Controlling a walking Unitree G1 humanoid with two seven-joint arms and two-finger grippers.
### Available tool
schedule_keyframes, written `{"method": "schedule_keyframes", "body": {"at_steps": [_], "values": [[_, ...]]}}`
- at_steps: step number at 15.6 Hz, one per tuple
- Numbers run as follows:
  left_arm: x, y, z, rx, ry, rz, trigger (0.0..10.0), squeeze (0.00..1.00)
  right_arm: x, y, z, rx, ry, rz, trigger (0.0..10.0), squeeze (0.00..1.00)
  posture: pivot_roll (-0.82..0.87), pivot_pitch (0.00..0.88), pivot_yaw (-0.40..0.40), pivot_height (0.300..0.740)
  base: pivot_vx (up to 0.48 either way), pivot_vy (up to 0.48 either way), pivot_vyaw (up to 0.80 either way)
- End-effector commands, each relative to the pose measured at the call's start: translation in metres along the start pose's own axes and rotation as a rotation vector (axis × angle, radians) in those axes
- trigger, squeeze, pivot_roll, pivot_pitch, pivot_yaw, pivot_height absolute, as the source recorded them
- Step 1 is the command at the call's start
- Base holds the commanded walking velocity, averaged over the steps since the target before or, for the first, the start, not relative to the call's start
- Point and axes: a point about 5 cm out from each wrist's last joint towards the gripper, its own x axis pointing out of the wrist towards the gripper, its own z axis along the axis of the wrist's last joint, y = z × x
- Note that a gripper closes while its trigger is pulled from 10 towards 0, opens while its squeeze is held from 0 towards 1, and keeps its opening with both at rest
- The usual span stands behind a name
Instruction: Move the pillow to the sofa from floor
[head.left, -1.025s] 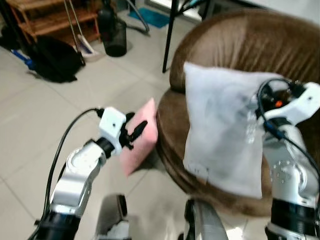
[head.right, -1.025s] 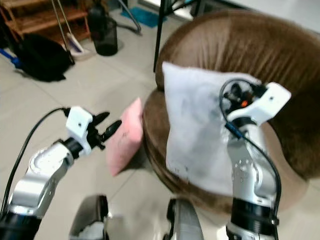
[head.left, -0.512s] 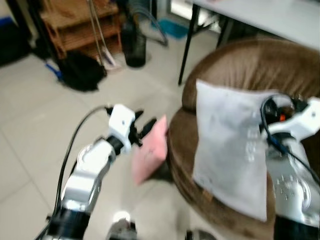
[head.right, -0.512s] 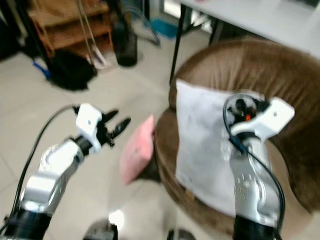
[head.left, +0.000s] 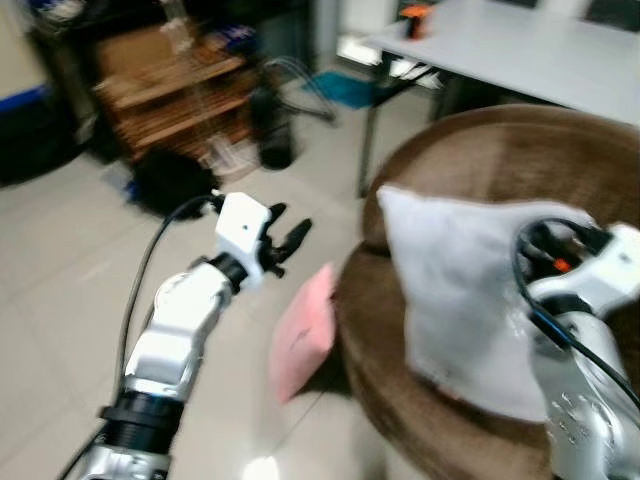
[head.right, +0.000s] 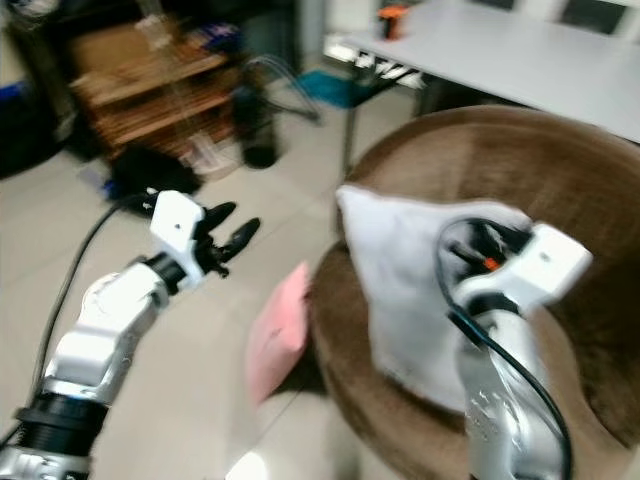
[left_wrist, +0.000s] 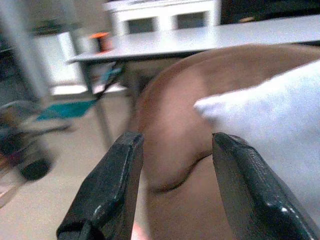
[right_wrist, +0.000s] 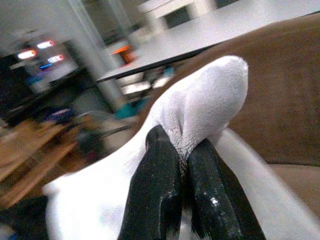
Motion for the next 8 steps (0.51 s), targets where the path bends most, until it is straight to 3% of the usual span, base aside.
{"method": "schedule_keyframes", "body": {"at_steps": [1, 5, 8], "values": [[-0.0047, 0.0058, -0.0013, 0.005, 0.013, 0.009, 10.0, 0.0, -0.0006, 0.0135, 0.0127, 0.015, -0.069, 0.045, 10.0, 0.0, 0.0, 0.01, 0.021, 0.74, 0.368, 0.0, -0.8], [-0.0021, 0.0087, 0.0004, 0.009, 0.004, 0.005, 10.0, 0.0, 0.0018, 0.0204, 0.0135, 0.02, -0.074, 0.062, 10.0, 0.0, 0.01, 0.007, 0.018, 0.74, 0.367, 0.0, -0.8], [-0.0044, 0.0071, -0.0019, 0.02, 0.012, -0.014, 10.0, 0.0, 0.0018, 0.0135, 0.0145, 0.013, -0.075, 0.048, 10.0, 0.0, 0.01, 0.013, 0.014, 0.74, 0.369, 0.0, -0.8]]}}
